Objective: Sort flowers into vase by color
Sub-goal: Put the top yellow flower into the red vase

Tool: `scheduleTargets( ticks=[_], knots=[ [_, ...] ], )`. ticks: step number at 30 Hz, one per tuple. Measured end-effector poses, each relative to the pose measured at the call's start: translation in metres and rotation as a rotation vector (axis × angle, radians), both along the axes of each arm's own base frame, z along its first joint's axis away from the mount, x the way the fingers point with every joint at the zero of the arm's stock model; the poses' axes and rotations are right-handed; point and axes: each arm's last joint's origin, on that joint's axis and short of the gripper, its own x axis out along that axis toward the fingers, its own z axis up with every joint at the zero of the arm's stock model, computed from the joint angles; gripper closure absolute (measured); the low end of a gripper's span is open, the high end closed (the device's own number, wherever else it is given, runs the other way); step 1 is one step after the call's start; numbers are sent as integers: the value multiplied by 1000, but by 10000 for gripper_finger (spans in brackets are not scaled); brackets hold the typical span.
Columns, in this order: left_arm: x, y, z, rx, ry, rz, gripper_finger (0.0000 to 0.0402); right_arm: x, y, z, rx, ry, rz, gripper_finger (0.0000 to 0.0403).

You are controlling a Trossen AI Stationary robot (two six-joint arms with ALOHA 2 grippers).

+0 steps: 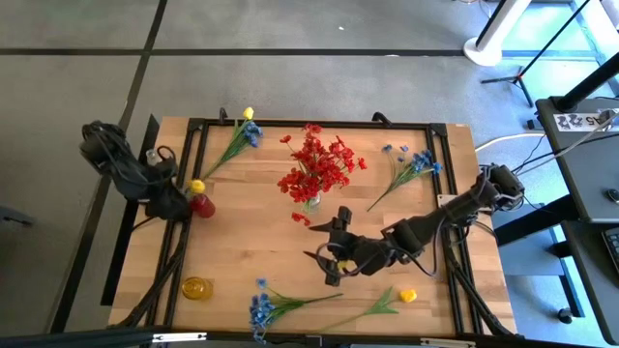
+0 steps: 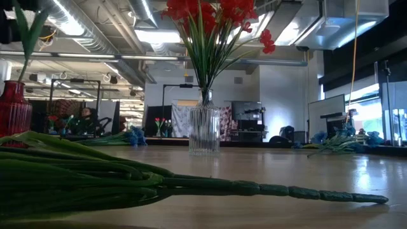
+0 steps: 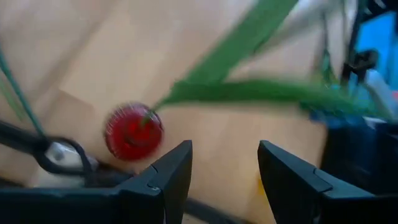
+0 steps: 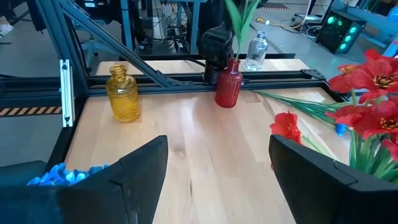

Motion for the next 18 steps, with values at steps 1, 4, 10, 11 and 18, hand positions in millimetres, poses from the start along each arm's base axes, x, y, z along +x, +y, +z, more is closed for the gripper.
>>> scheduleTargets(
  ticks=[1,4,10,11,18],
  knots=[
    [-1,0,2,-36,14,-5,224,1,-2,0,3,2,3,123],
    [-5,1,10,-126,34,2,226,3,-6,-1,5,13,11,123],
    [3,-3,31,-138,-218,-68,227,2,-5,-2,-53,33,38,123],
    [6,-6,36,-136,-292,-106,227,1,-2,-2,-60,43,58,123],
    [26,-22,71,2,-726,-318,227,-14,16,-21,-82,147,179,123]
  ],
)
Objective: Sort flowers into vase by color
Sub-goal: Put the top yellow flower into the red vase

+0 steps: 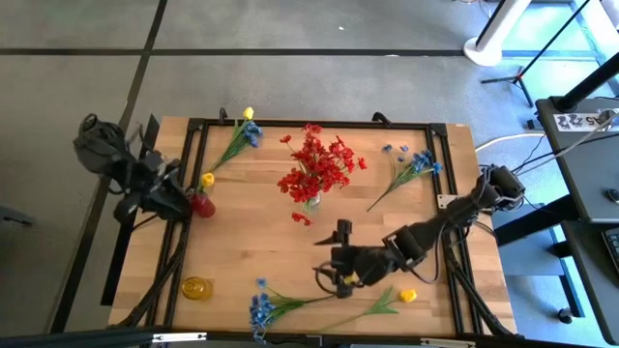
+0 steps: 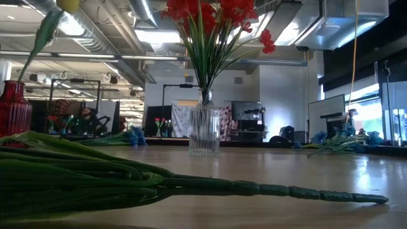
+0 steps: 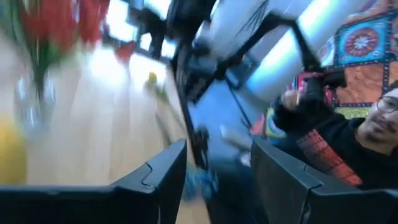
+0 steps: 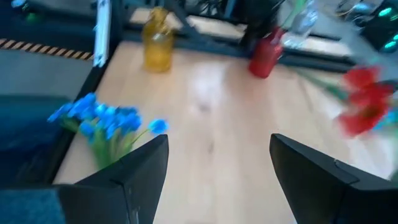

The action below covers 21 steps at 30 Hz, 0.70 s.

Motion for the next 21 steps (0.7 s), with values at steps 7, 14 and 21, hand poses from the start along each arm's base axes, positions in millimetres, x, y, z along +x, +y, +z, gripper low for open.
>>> scheduleTargets(
  ticks=[7,14,21],
  knots=[
    [4,14,3,271,-120,504,227,-9,9,-15,60,38,-4,123],
    [1,24,2,384,-126,778,228,-10,10,-15,44,36,5,123],
    [27,7,-29,442,-38,917,228,-7,6,-15,-20,35,33,123]
  ],
)
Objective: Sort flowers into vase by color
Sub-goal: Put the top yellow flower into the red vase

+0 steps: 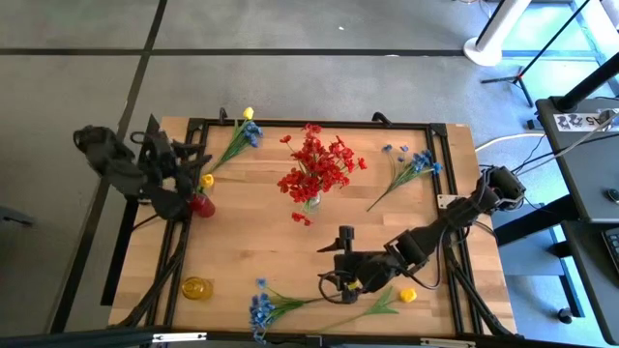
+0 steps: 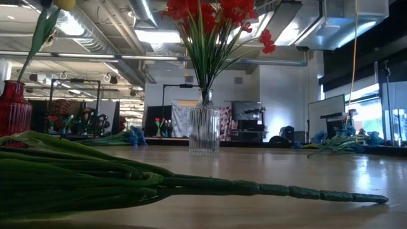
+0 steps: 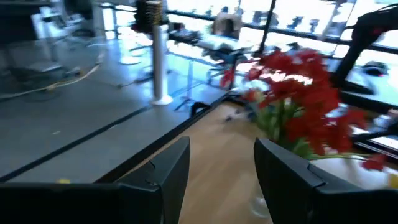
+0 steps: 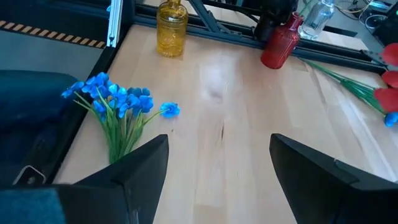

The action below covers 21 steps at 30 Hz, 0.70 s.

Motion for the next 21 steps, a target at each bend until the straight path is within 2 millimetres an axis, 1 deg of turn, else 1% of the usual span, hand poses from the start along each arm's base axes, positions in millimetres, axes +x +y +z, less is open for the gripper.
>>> scheduleTargets(
  ticks=[4,6,9,13,17,19,21],
  knots=[
    [23,-5,-19,0,50,129,228,6,-9,0,-5,13,21,123],
    [35,-4,-22,-16,73,178,228,9,-14,-1,-7,21,34,123],
    [53,6,-22,-26,107,264,228,12,-19,-1,7,33,52,123],
    [71,31,-11,-54,129,339,228,14,-23,-1,24,46,70,123],
    [74,63,2,-71,153,414,228,12,-21,-2,20,59,77,123],
    [74,80,1,-87,191,466,228,9,-18,-4,18,72,85,123],
    [76,99,-5,-131,232,493,228,9,-18,-4,19,79,89,123]
  ],
)
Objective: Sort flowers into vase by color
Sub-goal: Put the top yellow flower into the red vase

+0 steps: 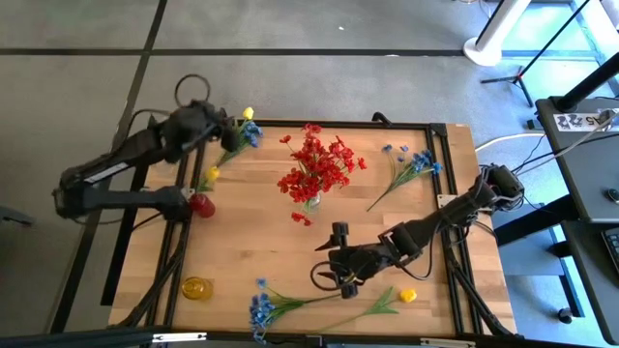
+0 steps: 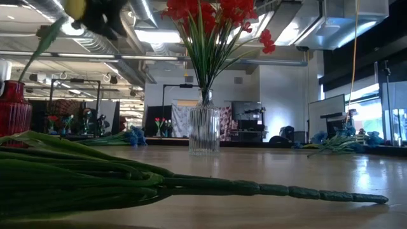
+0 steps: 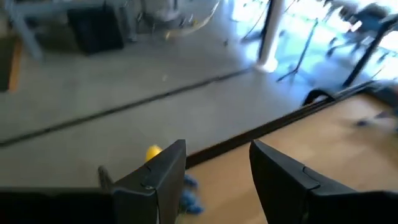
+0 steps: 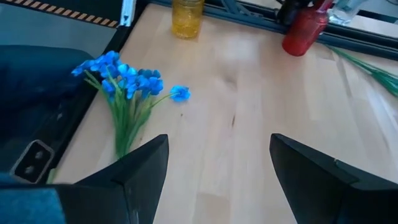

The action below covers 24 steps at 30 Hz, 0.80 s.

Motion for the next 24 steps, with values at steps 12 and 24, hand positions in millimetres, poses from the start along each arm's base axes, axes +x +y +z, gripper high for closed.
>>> scheduleTargets(
  ticks=[12,24],
  knots=[
    [-3,115,-60,-353,81,99,228,-3,5,0,28,7,7,123],
    [0,176,-132,-535,164,200,228,-6,3,-5,41,66,-25,123]
  ],
)
